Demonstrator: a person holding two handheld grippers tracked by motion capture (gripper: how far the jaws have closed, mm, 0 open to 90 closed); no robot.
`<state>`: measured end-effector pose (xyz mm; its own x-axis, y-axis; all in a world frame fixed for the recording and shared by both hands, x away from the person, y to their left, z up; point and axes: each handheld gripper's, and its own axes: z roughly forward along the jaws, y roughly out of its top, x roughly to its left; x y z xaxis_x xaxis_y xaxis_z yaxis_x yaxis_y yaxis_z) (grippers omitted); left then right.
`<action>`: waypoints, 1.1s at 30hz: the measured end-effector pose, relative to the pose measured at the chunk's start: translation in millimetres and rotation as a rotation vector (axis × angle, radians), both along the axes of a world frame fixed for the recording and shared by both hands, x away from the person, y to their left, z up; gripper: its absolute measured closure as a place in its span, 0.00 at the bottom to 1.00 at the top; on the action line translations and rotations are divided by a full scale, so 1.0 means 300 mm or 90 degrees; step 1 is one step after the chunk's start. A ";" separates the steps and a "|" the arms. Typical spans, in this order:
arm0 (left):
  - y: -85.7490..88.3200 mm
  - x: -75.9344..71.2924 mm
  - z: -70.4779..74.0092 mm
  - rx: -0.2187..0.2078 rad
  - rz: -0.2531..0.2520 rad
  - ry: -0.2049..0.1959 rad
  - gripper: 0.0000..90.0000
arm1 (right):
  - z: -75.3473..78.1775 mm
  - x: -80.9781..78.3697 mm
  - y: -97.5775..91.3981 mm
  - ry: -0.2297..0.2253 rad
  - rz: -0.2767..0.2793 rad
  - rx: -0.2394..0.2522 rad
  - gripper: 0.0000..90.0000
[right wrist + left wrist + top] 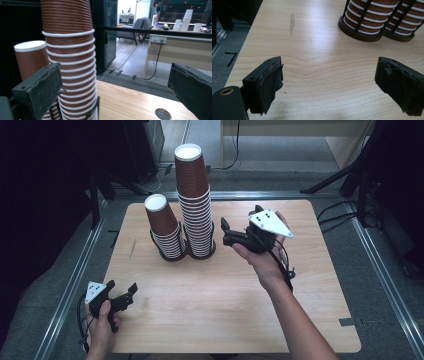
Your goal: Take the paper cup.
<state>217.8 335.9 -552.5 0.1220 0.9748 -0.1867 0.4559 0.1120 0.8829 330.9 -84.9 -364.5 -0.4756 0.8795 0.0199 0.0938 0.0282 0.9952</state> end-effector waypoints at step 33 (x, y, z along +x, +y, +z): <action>0.006 0.001 -0.001 -0.013 -0.004 0.001 0.09 | 0.128 0.139 0.301 0.001 0.037 0.021 0.00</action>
<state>218.2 337.6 -552.7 0.1272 0.9699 -0.2074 0.4581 0.1280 0.8796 372.8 5.4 -326.2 -0.5260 0.8490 0.0495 0.0943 0.0004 0.9955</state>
